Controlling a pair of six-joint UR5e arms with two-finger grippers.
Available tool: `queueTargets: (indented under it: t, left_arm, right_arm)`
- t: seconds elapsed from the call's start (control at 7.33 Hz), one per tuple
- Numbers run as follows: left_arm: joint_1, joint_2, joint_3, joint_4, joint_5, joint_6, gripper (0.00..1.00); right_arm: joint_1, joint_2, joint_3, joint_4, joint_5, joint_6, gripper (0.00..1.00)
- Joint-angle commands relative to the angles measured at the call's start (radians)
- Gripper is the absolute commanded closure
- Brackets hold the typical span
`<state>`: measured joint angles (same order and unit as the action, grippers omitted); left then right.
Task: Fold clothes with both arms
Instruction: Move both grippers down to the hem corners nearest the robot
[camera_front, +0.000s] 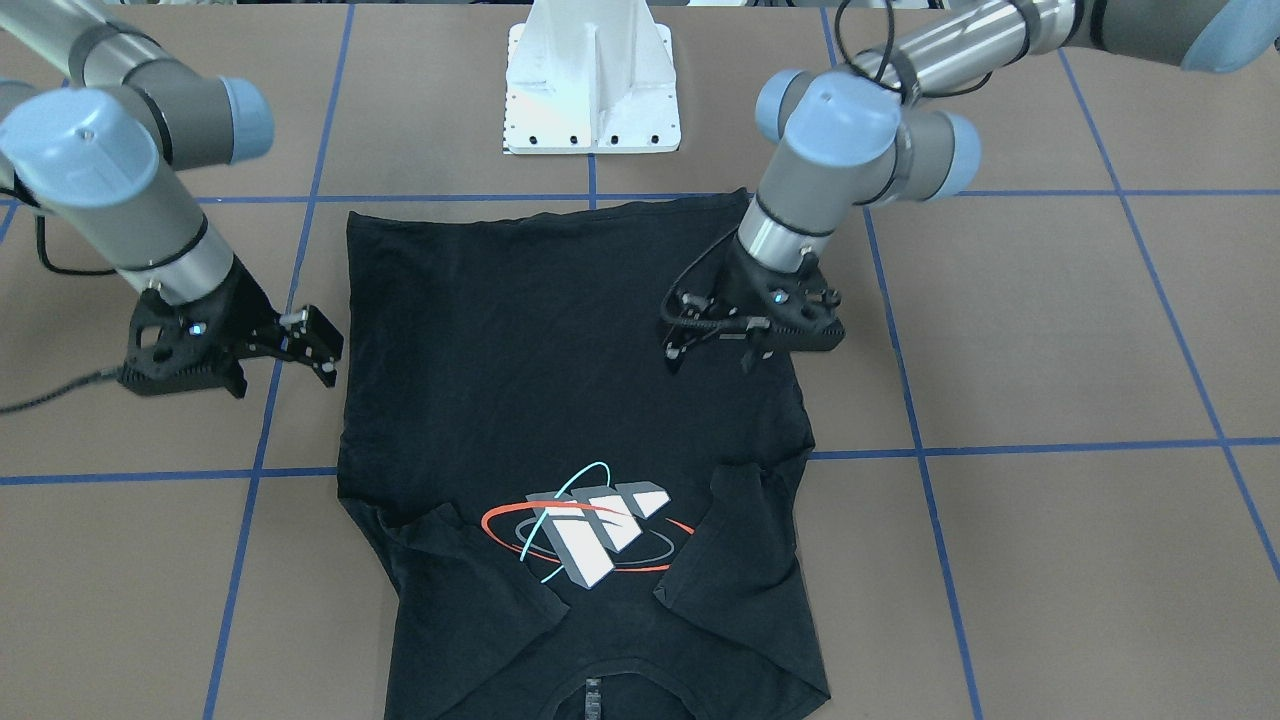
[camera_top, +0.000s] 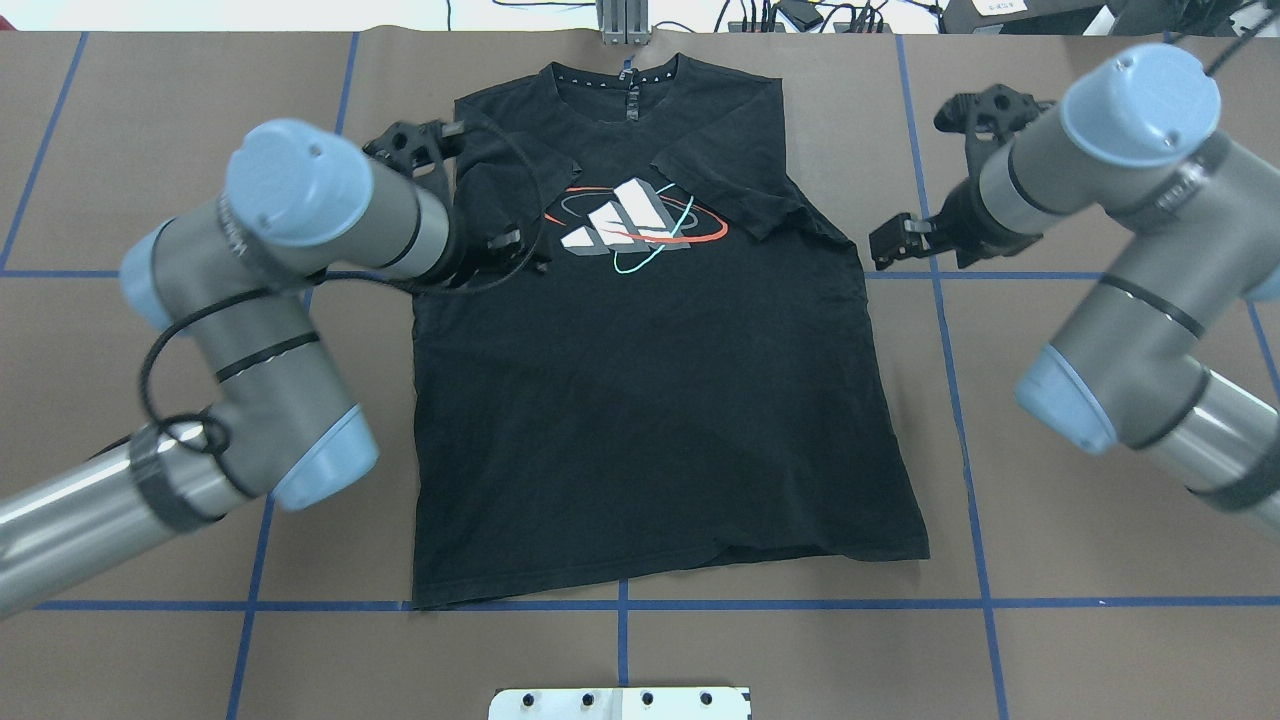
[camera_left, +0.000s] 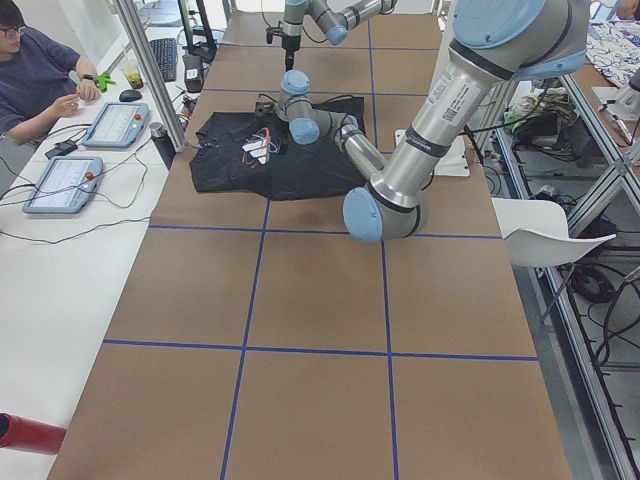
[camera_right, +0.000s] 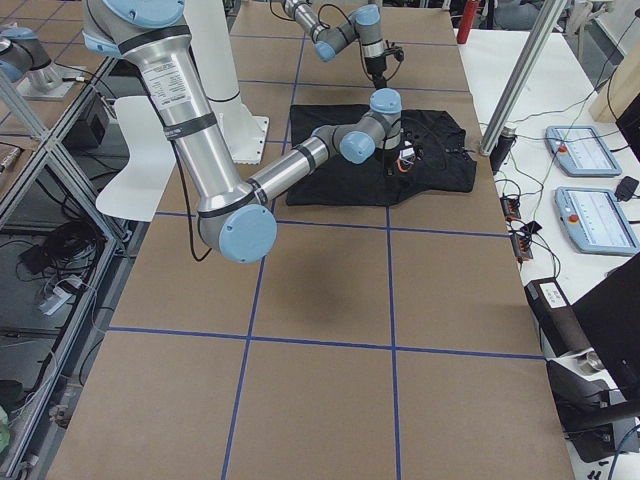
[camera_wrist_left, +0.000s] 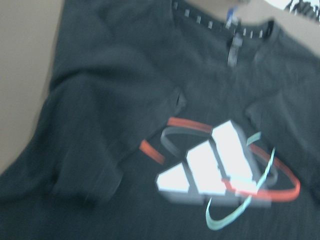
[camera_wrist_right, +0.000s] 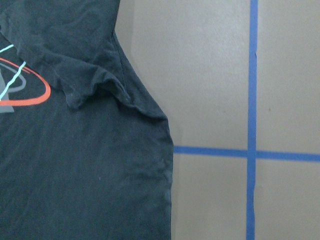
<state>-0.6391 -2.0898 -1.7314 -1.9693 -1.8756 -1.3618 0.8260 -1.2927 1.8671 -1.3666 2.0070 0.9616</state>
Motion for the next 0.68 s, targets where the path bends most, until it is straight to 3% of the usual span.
queueTargets:
  t: [0.0,0.14,0.55]
  left_arm:
    - [0.138,0.176,-0.172,0.003,0.109,-0.010,0.00]
    - [0.192,0.204,-0.201,0.003,0.154,-0.011,0.00]
    - [0.275,0.325,-0.270,-0.003,0.164,-0.013,0.00]
  right_arm:
    - [-0.144,-0.173,0.171,0.001,-0.135,0.103,0.00]
    - [-0.198,-0.210,0.205,0.001,-0.184,0.127,0.00]
    - [-0.333,-0.324,0.309,0.003,-0.255,0.206,0.00]
